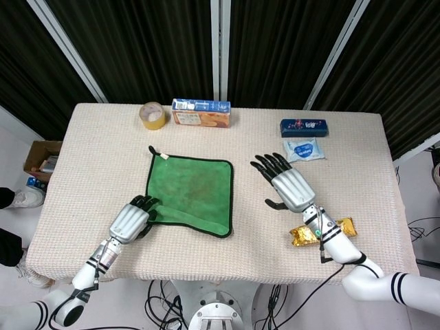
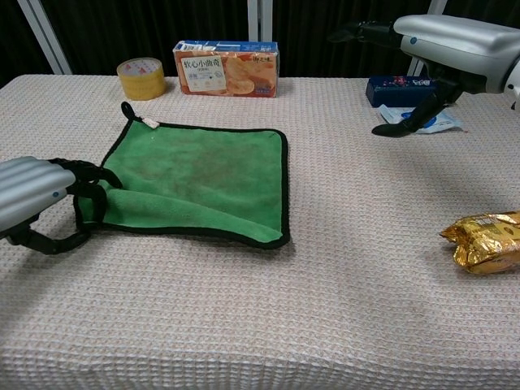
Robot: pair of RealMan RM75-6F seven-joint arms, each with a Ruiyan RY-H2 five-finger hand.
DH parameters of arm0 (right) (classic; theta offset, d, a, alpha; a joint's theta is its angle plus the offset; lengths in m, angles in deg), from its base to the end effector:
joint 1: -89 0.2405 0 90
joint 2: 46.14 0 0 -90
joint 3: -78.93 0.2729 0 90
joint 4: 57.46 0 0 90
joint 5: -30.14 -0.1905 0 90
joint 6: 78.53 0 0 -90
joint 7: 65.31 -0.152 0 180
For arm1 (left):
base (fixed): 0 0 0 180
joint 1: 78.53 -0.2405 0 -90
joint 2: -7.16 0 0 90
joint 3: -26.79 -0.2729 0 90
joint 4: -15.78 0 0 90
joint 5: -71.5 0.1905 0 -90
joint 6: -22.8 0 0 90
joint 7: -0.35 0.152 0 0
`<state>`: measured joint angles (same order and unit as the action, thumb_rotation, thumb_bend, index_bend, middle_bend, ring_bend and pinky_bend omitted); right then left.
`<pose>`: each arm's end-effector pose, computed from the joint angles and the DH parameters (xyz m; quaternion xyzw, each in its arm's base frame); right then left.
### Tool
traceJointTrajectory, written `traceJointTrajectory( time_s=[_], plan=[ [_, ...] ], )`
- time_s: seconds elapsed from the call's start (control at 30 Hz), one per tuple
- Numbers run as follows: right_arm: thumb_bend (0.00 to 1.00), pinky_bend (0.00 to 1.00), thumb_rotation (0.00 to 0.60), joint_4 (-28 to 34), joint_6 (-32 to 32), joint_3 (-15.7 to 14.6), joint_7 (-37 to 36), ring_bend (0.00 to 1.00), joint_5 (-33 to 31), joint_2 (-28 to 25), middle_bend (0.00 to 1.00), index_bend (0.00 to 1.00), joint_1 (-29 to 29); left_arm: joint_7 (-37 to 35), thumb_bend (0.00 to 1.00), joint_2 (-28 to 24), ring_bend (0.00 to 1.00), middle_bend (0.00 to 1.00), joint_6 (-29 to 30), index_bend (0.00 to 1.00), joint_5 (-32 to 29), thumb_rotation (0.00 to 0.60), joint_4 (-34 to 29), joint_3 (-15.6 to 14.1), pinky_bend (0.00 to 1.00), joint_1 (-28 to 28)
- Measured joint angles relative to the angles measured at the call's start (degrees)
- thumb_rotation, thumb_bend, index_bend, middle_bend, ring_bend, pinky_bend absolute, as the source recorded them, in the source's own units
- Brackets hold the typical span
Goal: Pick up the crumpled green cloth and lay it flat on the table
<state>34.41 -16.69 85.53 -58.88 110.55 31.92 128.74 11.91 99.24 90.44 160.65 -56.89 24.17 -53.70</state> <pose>-0.1515 -0.3360 0.0592 0.7500 -0.3265 0.4447 0.3649 -0.2540 0.2603 -0.0146 -0.7775 -0.3133 -0.3487 0.4192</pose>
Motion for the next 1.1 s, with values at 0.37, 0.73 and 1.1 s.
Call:
traceJointTrajectory(
  time_s=[0.37,0.73,1.1],
  plan=[
    [0.16,0.00,0.600,0.37,-0.20,0.16,-0.22,0.00,0.61,0.05,0.02,0.00,-0.55,-2.53,0.43,-2.04,0.15,0.19,3.78,0.54,2.39,0.600,-0.35,-1.28,0.20,-1.60],
    [0.16,0.00,0.600,0.36,-0.75,-0.10,0.26,0.00,0.53,0.24,0.02,0.00,-1.08,-4.57,0.22,-5.85,0.12,0.10,0.74,0.10,1.05,0.600,-4.05,-3.46,0.19,-2.93],
    [0.25,0.08,0.600,2.38,6.98,-0.02,1.74,0.04,-1.12,-5.62,0.17,0.12,-7.30,-15.30,0.18,-19.60,0.12,0.12,8.44,0.11,-6.53,0.600,-13.23,1.79,0.19,-6.77]
  ],
)
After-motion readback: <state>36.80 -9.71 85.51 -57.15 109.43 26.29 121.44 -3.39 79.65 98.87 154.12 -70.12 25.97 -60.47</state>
